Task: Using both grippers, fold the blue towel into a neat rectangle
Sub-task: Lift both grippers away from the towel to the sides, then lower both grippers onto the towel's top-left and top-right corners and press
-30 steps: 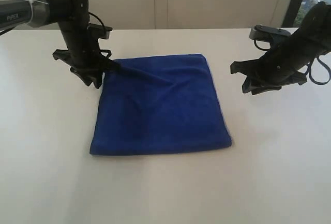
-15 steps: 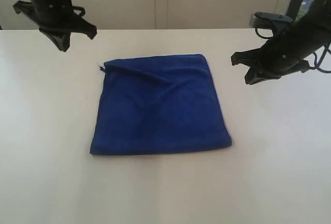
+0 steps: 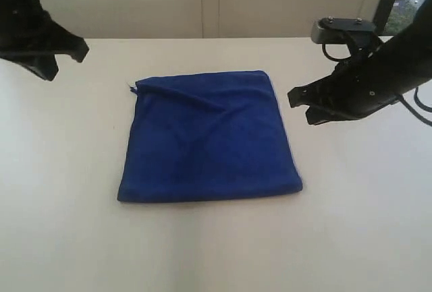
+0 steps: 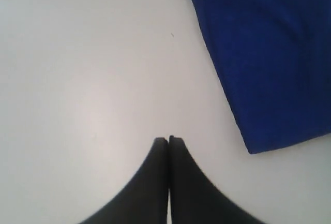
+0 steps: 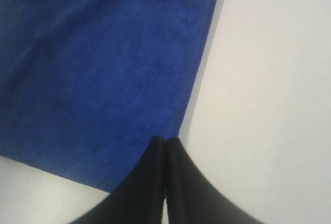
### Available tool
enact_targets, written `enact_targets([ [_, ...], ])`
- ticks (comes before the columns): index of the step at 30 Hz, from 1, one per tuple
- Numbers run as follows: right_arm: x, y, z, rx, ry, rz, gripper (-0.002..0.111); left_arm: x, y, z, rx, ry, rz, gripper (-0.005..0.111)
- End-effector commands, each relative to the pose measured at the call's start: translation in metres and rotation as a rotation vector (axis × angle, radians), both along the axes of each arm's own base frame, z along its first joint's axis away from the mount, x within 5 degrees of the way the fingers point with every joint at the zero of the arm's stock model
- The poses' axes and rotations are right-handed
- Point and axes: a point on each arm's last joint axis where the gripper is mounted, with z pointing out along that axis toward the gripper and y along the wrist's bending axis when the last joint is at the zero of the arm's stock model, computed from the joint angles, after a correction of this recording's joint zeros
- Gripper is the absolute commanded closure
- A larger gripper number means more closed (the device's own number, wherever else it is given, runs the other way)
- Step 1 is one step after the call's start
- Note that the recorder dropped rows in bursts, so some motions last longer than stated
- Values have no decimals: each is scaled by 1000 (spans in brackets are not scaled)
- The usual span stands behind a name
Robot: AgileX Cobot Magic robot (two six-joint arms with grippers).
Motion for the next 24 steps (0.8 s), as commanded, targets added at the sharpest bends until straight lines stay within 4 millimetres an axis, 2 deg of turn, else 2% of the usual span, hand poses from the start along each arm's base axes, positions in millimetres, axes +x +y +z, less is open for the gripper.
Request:
enact_targets([
  [1, -12, -2, 5, 13, -81, -45, 108, -28, 8, -13, -39, -53, 9, 107],
  [4, -15, 0, 1, 49, -49, -59, 108, -39, 9, -32, -78, -40, 14, 107],
  [8, -5, 2, -2, 57, -38, -42, 108, -35, 5, -59, -114, -33, 24, 107],
  [11, 22, 10, -3, 65, -1, 14, 108, -12, -9, -68, -226, -105, 47, 107],
  [16, 68, 27, 0, 71, -23, 83, 108, 24, -30, -93, -286, -53, 29, 107],
  [19, 94, 39, -6, 69, -21, 140, 108, 48, -40, -111, -301, -39, 46, 107],
  [24, 138, 52, -19, 71, -38, 190, 108, 83, -53, -126, -325, -57, 67, 107],
])
